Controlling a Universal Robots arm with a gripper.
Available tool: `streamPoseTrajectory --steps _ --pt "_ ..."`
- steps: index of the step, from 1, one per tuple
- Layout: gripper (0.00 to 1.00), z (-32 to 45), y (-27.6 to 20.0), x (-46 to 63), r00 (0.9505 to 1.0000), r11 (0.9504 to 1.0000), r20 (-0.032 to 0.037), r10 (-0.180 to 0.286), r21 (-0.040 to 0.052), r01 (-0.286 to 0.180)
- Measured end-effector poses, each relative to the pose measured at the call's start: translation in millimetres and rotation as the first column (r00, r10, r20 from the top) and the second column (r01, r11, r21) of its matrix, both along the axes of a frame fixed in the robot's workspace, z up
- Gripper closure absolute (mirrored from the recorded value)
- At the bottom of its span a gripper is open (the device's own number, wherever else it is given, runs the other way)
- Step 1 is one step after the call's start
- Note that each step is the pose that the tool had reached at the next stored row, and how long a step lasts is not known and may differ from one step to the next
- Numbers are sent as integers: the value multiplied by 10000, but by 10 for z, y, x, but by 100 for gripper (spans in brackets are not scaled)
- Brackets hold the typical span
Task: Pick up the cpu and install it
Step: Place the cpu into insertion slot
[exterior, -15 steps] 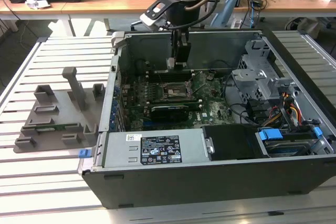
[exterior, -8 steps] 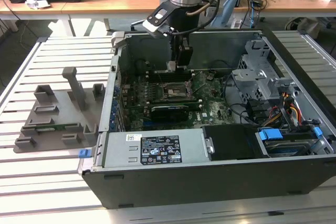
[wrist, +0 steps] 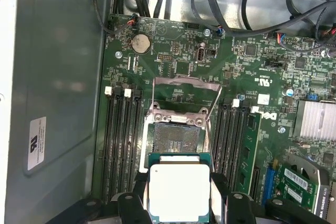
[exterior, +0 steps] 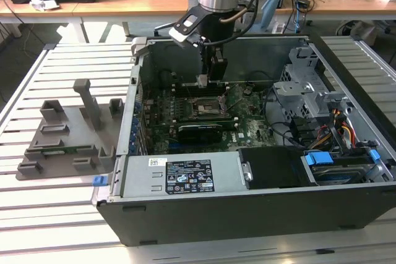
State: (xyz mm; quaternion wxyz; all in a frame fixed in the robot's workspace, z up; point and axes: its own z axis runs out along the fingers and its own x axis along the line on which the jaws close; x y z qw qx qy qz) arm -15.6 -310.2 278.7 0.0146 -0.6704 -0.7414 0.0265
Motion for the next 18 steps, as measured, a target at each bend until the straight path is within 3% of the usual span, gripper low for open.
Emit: streamPoseTrajectory --steps 18 --pt "45 -157 0 0 10000 10000 0 0 -4 0"
